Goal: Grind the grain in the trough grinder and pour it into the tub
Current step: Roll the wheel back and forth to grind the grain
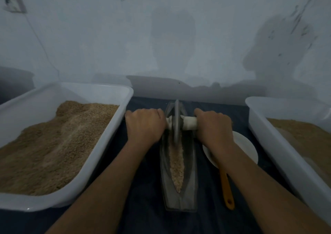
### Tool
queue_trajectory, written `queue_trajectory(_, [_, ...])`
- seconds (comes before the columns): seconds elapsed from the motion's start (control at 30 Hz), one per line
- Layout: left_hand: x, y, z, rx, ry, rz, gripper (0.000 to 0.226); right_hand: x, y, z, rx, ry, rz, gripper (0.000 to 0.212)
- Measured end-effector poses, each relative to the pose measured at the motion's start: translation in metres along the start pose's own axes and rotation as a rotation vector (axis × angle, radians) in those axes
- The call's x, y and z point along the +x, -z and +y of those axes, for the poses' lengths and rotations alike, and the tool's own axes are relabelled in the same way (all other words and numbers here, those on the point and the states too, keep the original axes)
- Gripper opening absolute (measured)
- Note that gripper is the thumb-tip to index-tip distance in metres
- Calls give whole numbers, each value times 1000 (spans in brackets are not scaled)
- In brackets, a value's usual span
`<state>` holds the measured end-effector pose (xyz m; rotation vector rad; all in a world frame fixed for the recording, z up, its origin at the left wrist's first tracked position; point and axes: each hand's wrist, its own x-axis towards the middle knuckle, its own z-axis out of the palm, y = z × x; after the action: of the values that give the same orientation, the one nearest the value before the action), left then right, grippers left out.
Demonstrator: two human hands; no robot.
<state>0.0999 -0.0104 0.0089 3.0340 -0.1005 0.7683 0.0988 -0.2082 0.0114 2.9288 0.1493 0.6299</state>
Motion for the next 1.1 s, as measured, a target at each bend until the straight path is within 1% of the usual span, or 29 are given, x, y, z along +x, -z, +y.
queue_trajectory(0.07, [-29, 8, -5, -73, -15, 43, 25, -27, 6, -2, -3, 52, 122, 39])
queue_trajectory(0.13, [-60, 15, -14, -174, -34, 60, 34, -59, 15, -3, 25, 97, 228, 41])
queue_trajectory(0.2, [-85, 21, -24, -292, -81, 67, 39, -85, 19, 0, 37, 139, 276, 43])
queue_trajectory(0.27, [-96, 22, -29, -315, -135, 112, 39, -96, 19, 4, 43, 158, 285, 42])
queue_trajectory(0.37, [-81, 19, -23, -221, -124, 143, 40, -83, 14, 4, 56, 140, 242, 42])
queue_trajectory(0.4, [-69, 16, -18, -136, -110, 125, 39, -71, 11, 2, 43, 128, 214, 42])
queue_trajectory(0.47, [-41, 8, -9, 18, -90, 55, 35, -41, 6, 0, -2, 64, 103, 37])
queue_trajectory(0.53, [-13, 2, -1, 33, -29, -1, 36, -8, 3, 2, 20, -28, -28, 29])
queue_trajectory(0.6, [5, 1, 4, 20, 28, -20, 40, 13, 0, 3, 83, -64, -127, 26])
queue_trajectory(0.67, [11, 2, 7, 17, 33, -15, 49, 16, -1, 3, 110, -75, -151, 25])
queue_trajectory(0.73, [-1, 6, 6, 4, 35, -14, 50, 1, 3, 1, 80, -65, -84, 27])
queue_trajectory(0.83, [-37, 9, -4, -12, -12, 16, 43, -44, 11, -3, 27, 22, 91, 38])
queue_trajectory(0.9, [-65, 14, -13, -93, -44, 66, 41, -74, 19, -6, 39, 57, 164, 44])
queue_trajectory(0.97, [-82, 15, -20, -208, -73, 139, 39, -93, 23, -7, 21, 66, 199, 45])
queue_trajectory(1.0, [-85, 14, -23, -228, -90, 153, 38, -98, 24, -7, 4, 65, 211, 43])
queue_trajectory(1.1, [-73, 8, -22, -168, -107, 123, 37, -89, 21, -7, -10, 68, 229, 45])
